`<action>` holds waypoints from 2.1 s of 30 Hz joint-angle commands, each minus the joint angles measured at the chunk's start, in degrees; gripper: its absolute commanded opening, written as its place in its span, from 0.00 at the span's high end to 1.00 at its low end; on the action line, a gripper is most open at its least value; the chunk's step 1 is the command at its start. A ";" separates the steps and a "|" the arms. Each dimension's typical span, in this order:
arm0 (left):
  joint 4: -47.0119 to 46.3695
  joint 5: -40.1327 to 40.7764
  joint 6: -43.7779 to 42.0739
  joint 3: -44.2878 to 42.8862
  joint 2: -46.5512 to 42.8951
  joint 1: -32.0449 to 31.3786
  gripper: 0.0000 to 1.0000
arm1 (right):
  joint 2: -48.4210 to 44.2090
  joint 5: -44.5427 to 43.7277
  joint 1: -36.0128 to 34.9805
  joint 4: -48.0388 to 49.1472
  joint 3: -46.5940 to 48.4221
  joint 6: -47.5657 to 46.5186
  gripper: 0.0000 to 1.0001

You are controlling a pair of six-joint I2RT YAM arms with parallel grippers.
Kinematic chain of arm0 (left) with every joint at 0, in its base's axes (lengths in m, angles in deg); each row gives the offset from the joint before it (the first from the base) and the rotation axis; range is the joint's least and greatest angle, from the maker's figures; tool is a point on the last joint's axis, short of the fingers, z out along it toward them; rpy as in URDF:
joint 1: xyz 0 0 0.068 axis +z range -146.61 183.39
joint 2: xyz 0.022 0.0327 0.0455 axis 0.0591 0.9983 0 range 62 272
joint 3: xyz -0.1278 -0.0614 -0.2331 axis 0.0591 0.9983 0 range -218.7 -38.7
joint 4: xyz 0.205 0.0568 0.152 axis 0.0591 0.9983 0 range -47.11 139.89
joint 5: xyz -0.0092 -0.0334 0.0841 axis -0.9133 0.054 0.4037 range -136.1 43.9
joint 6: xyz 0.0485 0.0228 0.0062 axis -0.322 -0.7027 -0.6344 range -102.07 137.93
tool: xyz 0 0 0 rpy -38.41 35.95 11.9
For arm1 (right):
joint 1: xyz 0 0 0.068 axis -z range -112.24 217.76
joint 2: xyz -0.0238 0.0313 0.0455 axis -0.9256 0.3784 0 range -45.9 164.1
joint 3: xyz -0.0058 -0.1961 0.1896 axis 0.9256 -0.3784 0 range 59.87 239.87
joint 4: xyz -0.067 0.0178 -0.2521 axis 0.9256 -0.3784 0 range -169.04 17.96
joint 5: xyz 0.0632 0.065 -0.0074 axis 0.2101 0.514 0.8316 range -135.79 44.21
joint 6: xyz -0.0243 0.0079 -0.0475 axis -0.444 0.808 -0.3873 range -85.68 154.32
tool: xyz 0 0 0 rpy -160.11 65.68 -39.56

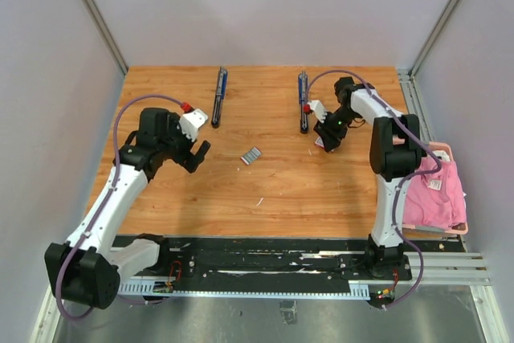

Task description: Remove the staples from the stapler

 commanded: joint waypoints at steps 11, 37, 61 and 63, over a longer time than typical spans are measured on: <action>-9.51 3.21 -0.92 -7.74 21.70 -17.95 0.02 | -12.98 1.80 -1.97 1.19 -18.90 -1.49 0.41; -9.71 12.47 0.67 -18.55 41.76 -26.30 0.02 | -20.11 0.65 -1.49 9.43 -20.20 29.00 0.23; -10.30 15.31 3.49 -19.22 45.18 -26.30 0.02 | -15.21 11.86 -3.35 9.27 -27.14 28.78 0.23; -10.32 16.02 3.66 -19.80 45.89 -26.30 0.02 | -14.63 12.48 -4.83 10.07 -26.48 28.55 0.23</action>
